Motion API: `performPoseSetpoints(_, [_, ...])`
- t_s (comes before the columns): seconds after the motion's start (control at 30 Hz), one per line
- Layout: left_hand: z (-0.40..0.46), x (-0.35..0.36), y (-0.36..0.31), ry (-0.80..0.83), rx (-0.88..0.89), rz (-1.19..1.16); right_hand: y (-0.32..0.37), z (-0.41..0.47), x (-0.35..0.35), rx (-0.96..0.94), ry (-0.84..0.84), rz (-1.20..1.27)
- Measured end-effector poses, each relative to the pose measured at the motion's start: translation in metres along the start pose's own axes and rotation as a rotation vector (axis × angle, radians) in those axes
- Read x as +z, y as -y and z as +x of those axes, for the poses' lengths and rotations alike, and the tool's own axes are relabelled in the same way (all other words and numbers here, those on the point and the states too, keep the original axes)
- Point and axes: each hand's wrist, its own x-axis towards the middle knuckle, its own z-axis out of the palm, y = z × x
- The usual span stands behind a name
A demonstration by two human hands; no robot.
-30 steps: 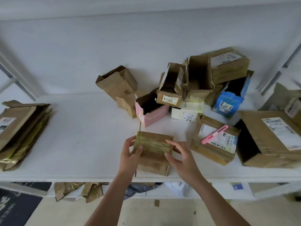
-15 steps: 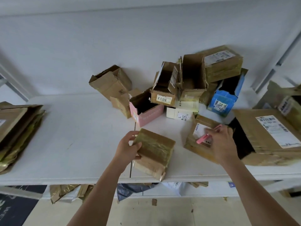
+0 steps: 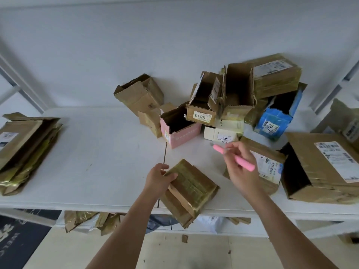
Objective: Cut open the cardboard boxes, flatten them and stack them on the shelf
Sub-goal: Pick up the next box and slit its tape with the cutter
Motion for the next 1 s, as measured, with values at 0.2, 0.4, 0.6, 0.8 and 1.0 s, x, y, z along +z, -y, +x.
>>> performPoseSetpoints(0.2, [-0.008,0.006,0.008,-0.098,-0.019,-0.064,0.002,-0.014,0.05,0.262,0.23,0.422])
performPoseSetpoints(0.4, [-0.016,0.01,0.013,-0.012,-0.123,-0.384,-0.014,-0.02,0.056,0.338,0.228,0.367])
performPoseSetpoints(0.6, [-0.018,0.012,0.019,-0.033,-0.176,-0.467,-0.011,-0.022,0.063,0.227,0.315,0.287])
performPoseSetpoints(0.8, [-0.016,0.012,0.016,-0.035,-0.215,-0.465,-0.013,-0.022,0.063,0.239,0.346,0.262])
performPoseSetpoints(1.0, [-0.015,0.015,0.017,-0.048,-0.205,-0.478,-0.01,-0.022,0.066,0.165,0.335,0.12])
